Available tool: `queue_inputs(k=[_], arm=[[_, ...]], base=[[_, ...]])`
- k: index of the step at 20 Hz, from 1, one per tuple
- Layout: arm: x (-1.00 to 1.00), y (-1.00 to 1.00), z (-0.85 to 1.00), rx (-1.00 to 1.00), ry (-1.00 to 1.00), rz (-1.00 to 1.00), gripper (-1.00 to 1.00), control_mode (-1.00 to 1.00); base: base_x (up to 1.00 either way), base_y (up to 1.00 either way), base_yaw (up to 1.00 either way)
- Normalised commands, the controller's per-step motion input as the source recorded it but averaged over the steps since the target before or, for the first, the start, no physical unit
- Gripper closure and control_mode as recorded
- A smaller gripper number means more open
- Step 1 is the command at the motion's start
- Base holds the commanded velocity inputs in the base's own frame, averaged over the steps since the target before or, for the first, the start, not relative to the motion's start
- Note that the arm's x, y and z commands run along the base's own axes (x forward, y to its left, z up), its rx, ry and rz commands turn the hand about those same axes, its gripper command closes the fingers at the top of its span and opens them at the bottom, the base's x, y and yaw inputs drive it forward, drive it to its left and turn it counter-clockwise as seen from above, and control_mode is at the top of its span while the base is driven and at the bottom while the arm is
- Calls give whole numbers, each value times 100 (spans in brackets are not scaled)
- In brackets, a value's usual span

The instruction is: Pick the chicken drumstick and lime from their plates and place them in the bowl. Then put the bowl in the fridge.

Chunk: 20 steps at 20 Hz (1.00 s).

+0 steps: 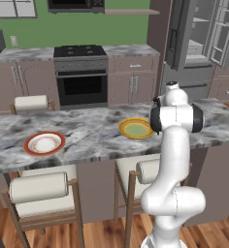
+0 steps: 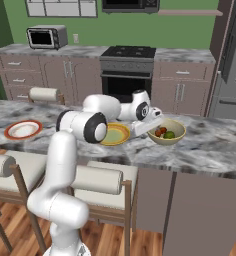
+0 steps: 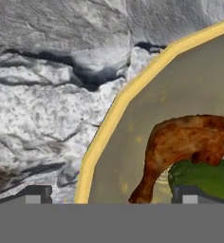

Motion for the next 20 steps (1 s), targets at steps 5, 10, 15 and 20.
queue_inputs(k=[5,10,15,20], arm=[[-3,-11,-9,0,3,0,-100,-100],[-6,-5,-9,0,1,0,100,-100],[-33,0,-21,0,-2,0,100,-100],[-27,1,-23,0,-7,0,100,-100]], base=[[0,0,0],[0,0,0],[0,0,0],[0,0,0]])
